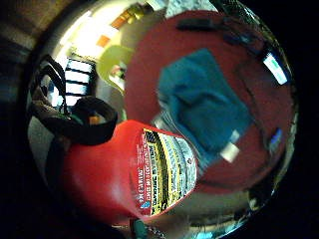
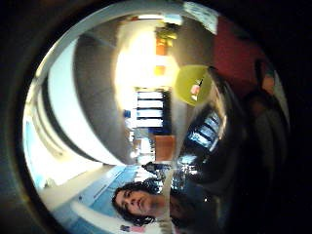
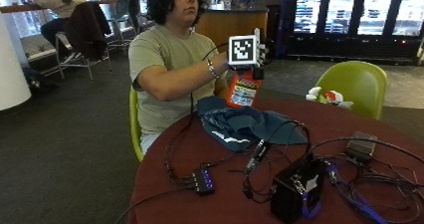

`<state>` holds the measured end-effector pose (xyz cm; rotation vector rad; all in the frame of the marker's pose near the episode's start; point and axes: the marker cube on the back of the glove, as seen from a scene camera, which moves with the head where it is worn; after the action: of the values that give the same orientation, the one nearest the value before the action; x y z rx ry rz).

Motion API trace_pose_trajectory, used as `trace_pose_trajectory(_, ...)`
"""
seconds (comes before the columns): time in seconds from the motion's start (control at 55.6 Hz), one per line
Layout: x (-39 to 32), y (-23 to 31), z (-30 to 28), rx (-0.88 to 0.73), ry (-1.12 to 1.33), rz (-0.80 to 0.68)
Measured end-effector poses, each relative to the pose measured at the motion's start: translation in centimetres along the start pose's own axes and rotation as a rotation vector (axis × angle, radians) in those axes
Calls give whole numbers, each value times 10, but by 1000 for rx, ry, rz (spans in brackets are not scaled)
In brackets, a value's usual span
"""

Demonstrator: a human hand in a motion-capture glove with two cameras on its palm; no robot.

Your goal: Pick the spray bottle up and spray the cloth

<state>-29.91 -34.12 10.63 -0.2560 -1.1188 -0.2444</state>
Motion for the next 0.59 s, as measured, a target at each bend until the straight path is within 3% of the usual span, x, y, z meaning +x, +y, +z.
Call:
trace_pose_trajectory(0.072, 11, 2, 13, -88, -93, -63)
trace_pose_trajectory(0.162, 31, -34, 44, 79, -82, -109)
trace_pose_trajectory(0.252, 48, -31, 67, -27, -38, -167)
trace_pose_trajectory(0.395, 46, -61, 88, 105, -92, -227)
trace_pose_trajectory(0.485, 57, -48, 92, -69, -60, -274)
trace_pose_trajectory(0.593, 54, -67, 103, 0, -83, -287)
